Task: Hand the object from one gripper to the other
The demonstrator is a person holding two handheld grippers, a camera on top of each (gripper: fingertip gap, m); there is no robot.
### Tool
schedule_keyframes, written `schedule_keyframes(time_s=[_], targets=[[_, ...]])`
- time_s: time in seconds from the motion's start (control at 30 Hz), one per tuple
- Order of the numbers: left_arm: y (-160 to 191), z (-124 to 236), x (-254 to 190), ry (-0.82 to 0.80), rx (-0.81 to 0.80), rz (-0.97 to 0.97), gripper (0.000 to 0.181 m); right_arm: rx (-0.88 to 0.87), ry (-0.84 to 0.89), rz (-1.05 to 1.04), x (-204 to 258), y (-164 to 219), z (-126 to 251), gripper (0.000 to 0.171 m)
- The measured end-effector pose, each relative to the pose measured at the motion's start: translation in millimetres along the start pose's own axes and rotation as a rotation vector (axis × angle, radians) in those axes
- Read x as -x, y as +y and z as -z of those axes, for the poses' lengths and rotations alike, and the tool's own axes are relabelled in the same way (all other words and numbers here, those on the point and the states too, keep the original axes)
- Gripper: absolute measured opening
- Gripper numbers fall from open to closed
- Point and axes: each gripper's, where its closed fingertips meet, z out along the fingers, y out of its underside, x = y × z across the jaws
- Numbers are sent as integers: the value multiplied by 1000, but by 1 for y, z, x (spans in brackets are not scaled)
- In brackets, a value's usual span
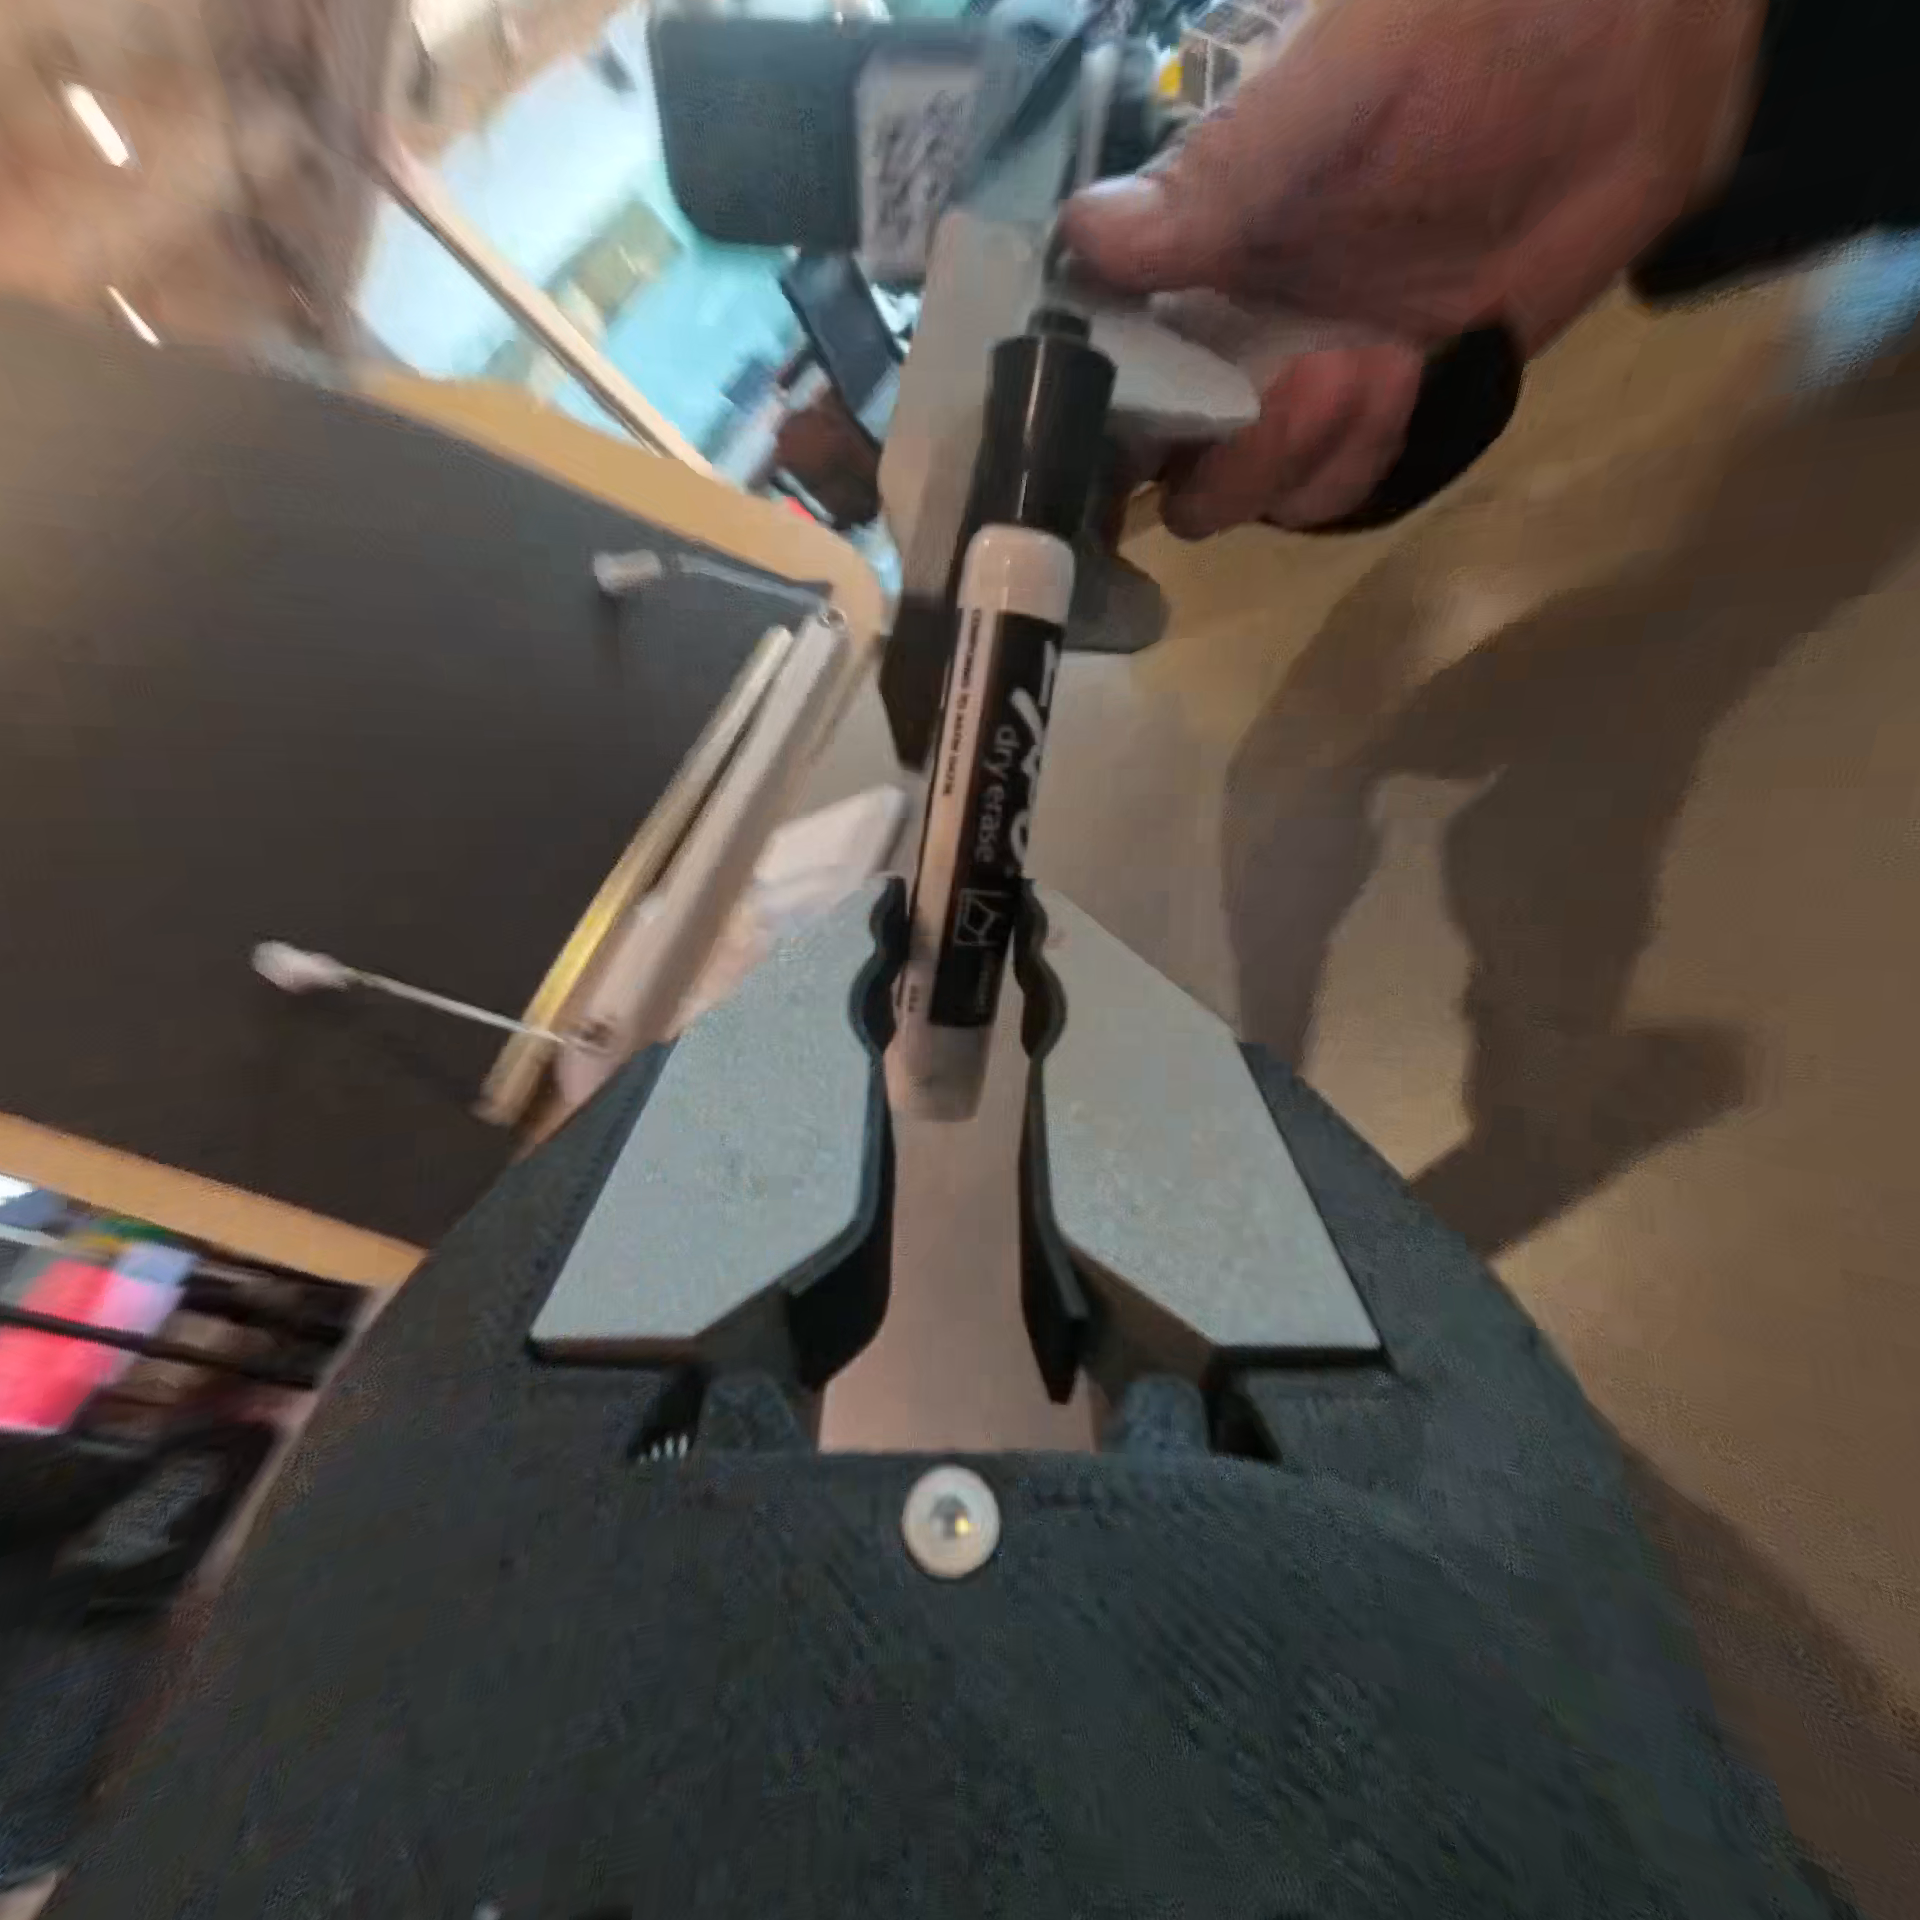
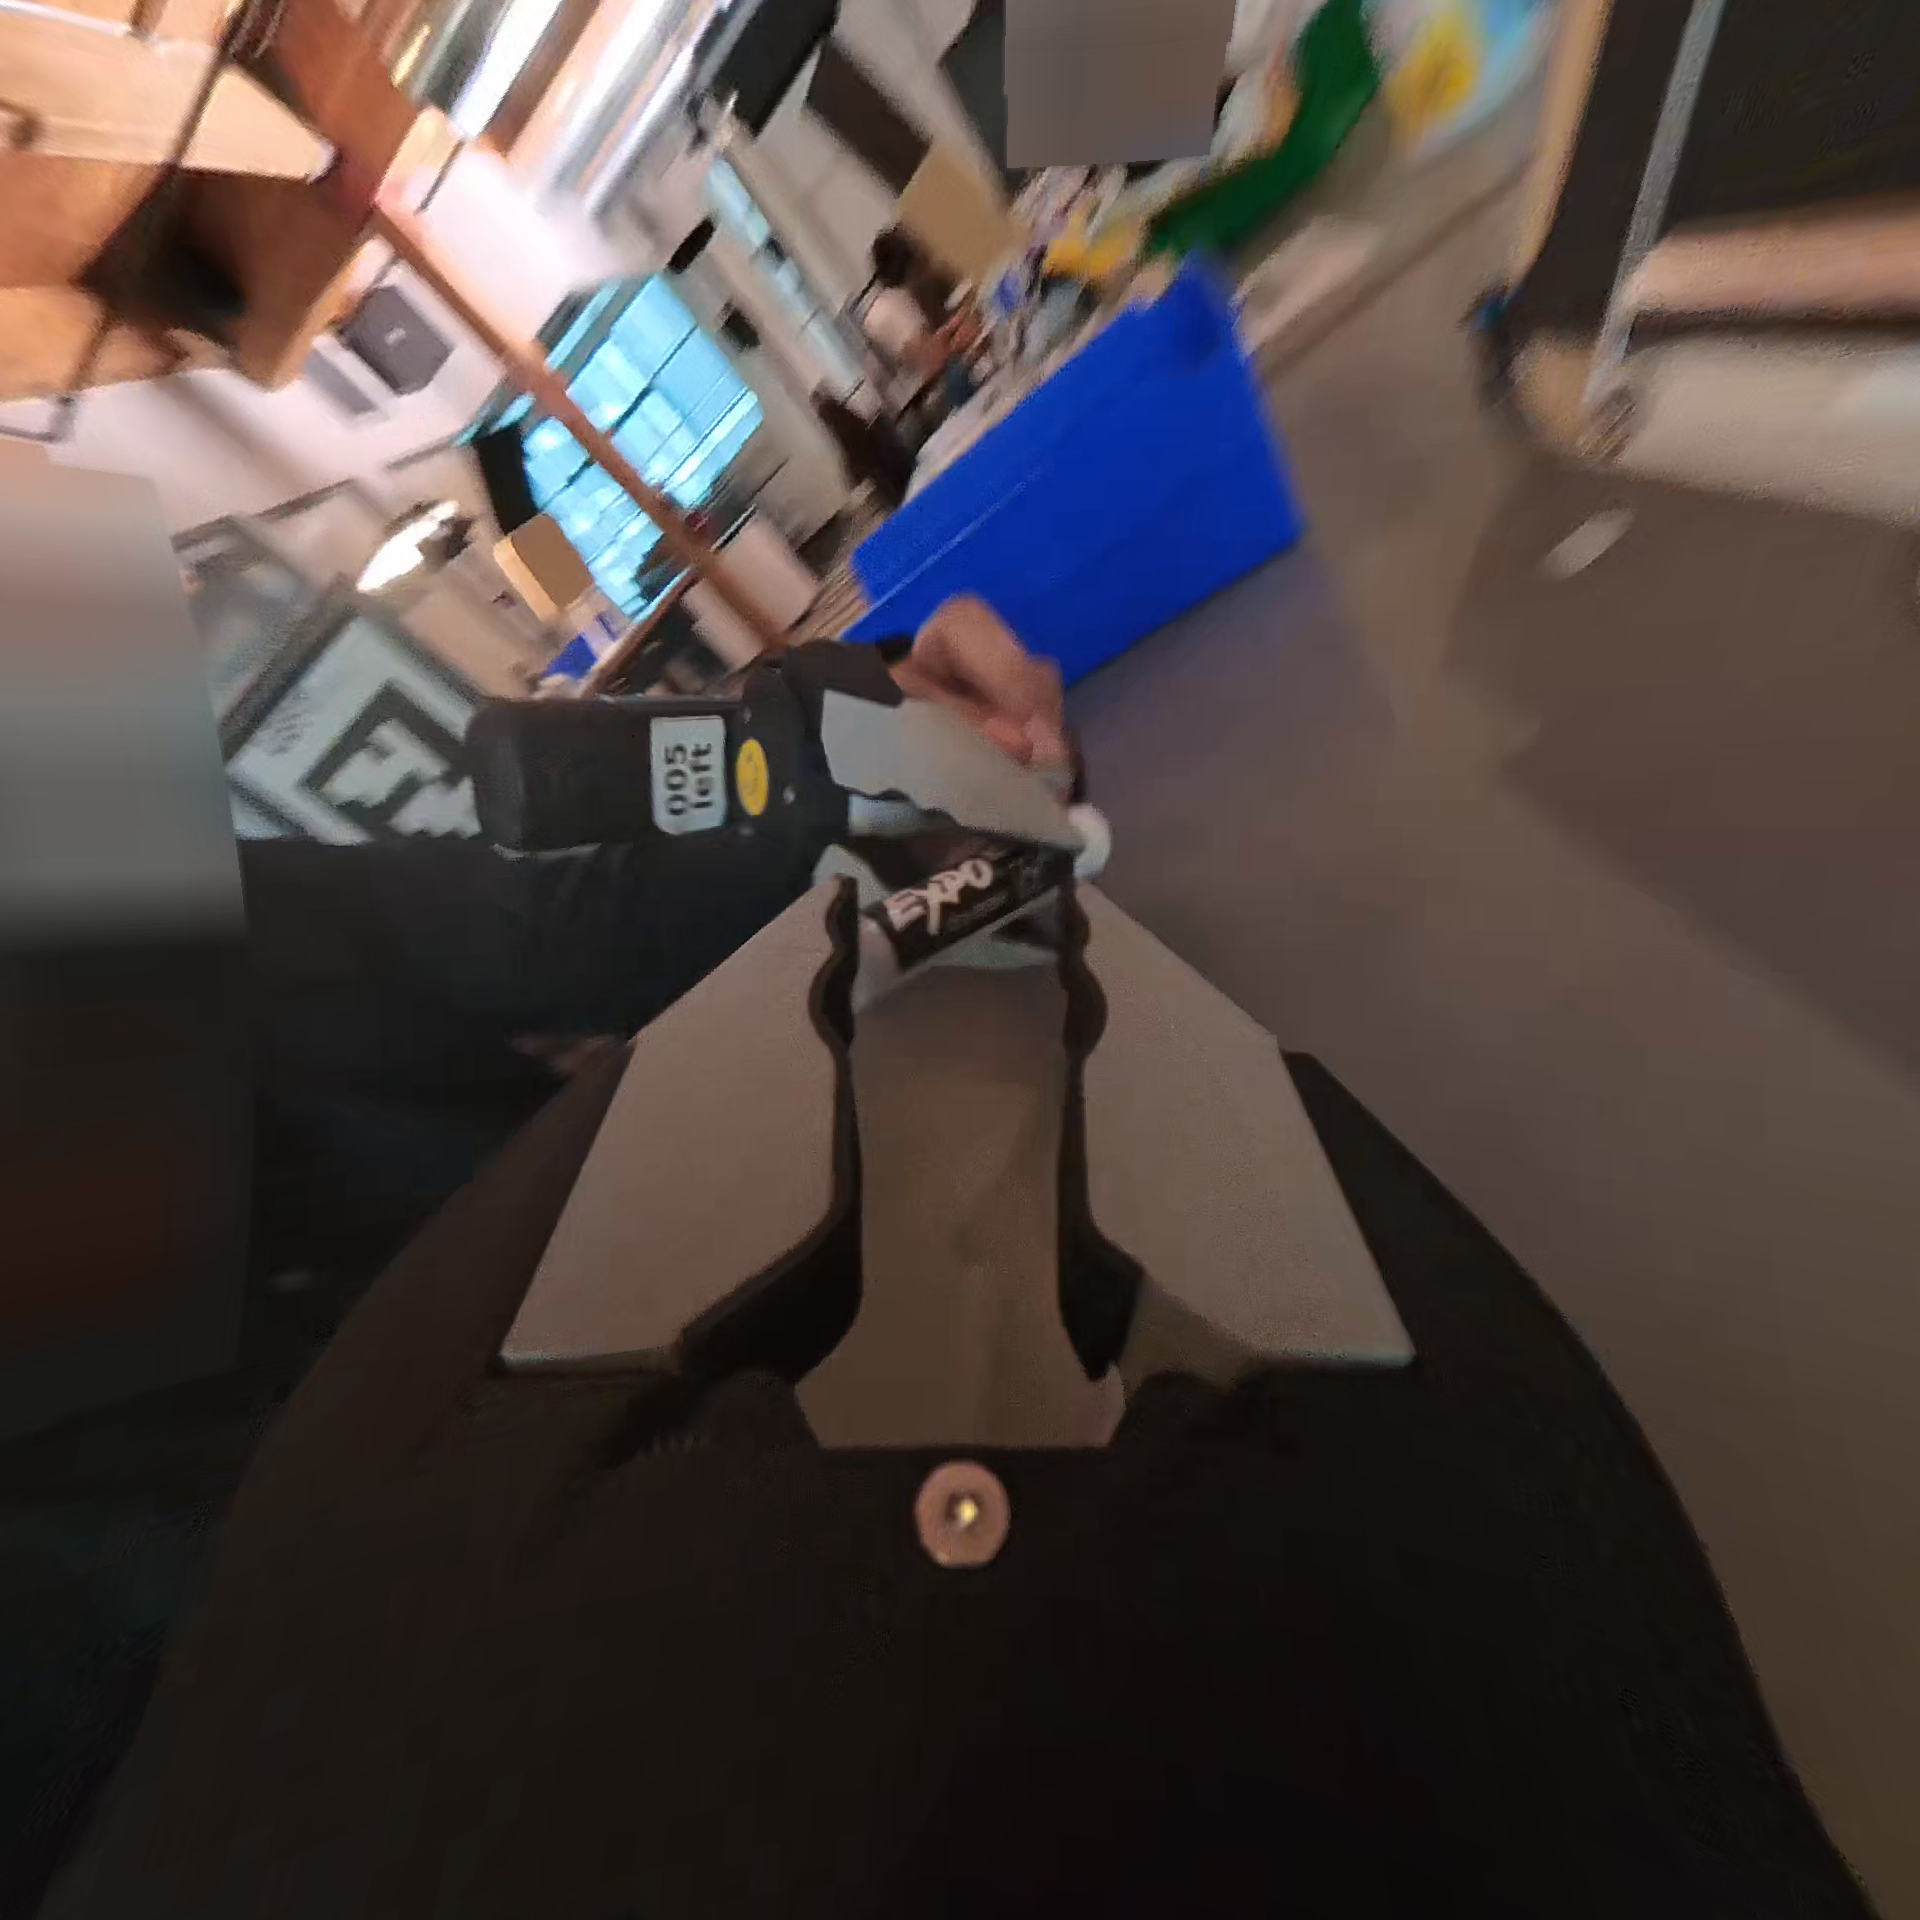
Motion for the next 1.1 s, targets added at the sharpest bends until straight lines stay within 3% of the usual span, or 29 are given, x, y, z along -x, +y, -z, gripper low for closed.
schedule_keyframes(time_s=[0.03, 0.1, 0.2, 0.4, 0.43, 0.47, 0.5, 0.6, 0.73, 0.93, 1.1], targets=[[3, -1, 2, 35, 13, 136, 18, -44, 40, 59, -2, -9, 8, 40], [0, 1, 11, 83, -30, 393, 18, -68, 115, 147, -6, -16, 19, 36], [-2, 6, 25, 141, -80, 696, 18, -106, 182, 252, -7, -23, 24, 45], [-4, 1, -15, 442, -27, 997, 18, -69, 247, 365, -6, -14, -15, 57], [-7, 0, -21, 474, -31, 1009, 18, -62, 259, 348, -9, -12, -20, 58], [-8, -1, -25, 482, -25, 999, 18, -39, 236, 322, -8, -7, -26, 46], [-7, -3, -28, 472, -11, 965, 19, -1, 185, 296, -3, 1, -31, 16], [-6, -4, -40, 466, 33, 844, 17, 55, 158, 264, -3, 10, -31, 14], [-3, -7, -35, 391, 34, 750, 43, -15, 305, 332, -12, -10, -9, 15], [10, -7, -8, 218, 21, 652, 40, -169, 608, 471, 2, -52, 64, 15], [13, -6, -1, 173, 35, 660, 34, -179, 963, 506, 36, -86, 166, 15]])
